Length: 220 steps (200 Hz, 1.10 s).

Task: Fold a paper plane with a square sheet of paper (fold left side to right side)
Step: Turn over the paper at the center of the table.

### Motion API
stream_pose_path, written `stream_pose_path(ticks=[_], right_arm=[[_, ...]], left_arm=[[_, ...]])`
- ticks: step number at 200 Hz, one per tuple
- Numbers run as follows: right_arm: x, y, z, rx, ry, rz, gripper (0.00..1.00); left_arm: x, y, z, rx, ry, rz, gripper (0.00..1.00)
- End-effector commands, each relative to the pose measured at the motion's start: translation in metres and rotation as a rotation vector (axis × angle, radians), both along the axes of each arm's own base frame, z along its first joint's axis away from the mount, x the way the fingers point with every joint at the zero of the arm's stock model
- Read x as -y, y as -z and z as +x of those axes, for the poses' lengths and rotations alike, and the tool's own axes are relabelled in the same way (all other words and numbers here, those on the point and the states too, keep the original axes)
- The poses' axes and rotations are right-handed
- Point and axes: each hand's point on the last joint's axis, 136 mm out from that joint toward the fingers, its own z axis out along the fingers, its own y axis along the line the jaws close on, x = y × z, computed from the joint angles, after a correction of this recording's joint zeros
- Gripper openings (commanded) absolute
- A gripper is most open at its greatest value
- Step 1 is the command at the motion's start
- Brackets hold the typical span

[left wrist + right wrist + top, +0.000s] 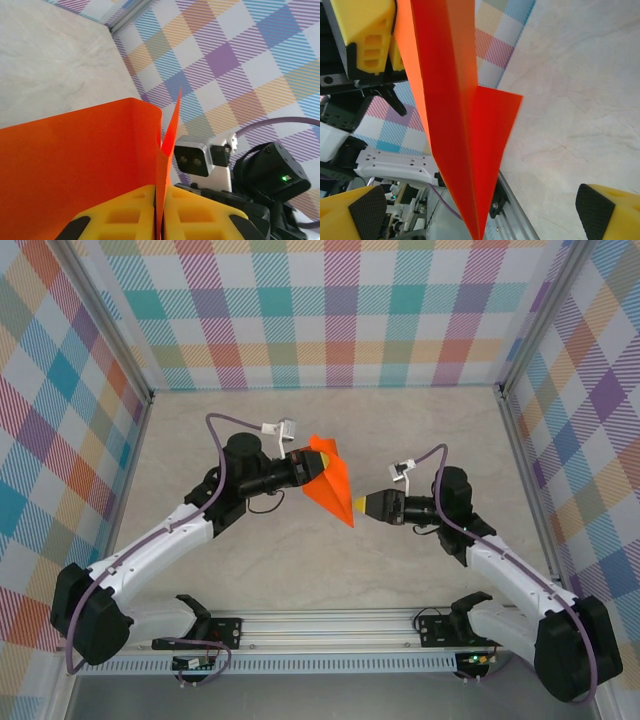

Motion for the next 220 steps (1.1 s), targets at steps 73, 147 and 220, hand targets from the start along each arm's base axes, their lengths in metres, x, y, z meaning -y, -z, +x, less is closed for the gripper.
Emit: stream_pose_path(ticks=[73,147,220], right_arm=[[-0.04,-0.054,-0.011,0.1,-0.163,0.117,0.94],[-0.037,-0.039,-0.009,0.066,-0.134,0.066,0.52],[-0.034,-0.024,-0.009,0.041,-0.109,0.026,0.26]], left_arm=[[0.019,-0.025,-0.009,-0.005,0.129,-0.153,0.13],[0.023,-0.006,-0.003,-0.04,0.129,-0.11,0.13],[0.022,-0.001,-0.003,-0.045,0.132,-0.077,0.16]])
